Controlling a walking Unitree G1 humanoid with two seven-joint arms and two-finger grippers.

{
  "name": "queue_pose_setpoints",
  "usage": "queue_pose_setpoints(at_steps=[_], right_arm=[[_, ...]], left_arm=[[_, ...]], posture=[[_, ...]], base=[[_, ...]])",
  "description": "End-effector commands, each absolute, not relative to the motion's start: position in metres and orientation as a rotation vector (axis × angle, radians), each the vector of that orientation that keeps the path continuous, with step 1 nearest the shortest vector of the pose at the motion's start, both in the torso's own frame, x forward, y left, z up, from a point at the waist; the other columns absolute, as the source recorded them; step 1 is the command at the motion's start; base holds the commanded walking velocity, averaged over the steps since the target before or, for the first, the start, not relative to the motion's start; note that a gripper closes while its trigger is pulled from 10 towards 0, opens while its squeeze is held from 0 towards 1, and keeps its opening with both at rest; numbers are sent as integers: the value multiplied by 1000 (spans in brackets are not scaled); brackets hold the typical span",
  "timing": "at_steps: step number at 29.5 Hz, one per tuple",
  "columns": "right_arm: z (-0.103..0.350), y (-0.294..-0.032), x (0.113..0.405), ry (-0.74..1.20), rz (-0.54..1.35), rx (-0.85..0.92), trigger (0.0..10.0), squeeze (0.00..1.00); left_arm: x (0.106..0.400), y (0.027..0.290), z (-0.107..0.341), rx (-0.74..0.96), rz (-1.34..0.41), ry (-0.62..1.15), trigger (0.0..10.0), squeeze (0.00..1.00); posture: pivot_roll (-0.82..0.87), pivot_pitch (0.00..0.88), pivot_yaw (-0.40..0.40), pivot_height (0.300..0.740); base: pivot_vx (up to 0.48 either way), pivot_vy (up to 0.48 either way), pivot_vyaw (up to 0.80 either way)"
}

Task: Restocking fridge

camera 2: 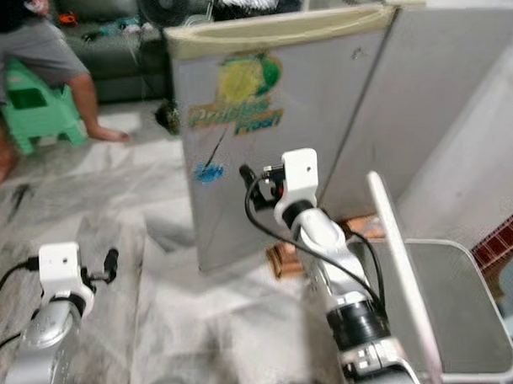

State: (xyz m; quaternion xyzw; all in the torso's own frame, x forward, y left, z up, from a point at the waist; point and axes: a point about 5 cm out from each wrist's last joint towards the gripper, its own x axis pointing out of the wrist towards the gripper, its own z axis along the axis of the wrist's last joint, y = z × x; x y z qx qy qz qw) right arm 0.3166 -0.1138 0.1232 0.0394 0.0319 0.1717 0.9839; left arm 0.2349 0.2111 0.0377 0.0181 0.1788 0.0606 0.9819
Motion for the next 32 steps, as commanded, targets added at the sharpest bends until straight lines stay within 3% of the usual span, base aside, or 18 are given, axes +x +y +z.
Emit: queue_pose_setpoints(at_steps=[1, 9, 12, 14, 32], right_arm=[[125, -112, 318, 62, 364, 87, 10000, 0], [126, -97, 316, 64, 487, 167, 10000, 0], [135, -82, 307, 38, 671, 211, 10000, 0], [141, -71, 296, 18, 827, 233, 10000, 0], [148, -35, 271, 19, 1132, 226, 10000, 0]], left_arm=[[236, 209, 40, 42, 107, 351, 10000, 0], [236, 208, 39, 47, 100, 352, 10000, 0], [235, 209, 39, 49, 110, 349, 10000, 0], [235, 209, 37, 60, 120, 376, 10000, 0], [237, 209, 38, 58, 115, 370, 10000, 0]], posture=[[116, 0, -30, 740], [118, 0, -32, 740], [120, 0, -30, 740], [124, 0, -31, 740], [134, 0, -30, 740]], base=[[412, 244, 0], [425, 121, 0], [425, 0, 0], [0, 0, 800], [0, 0, 727]])
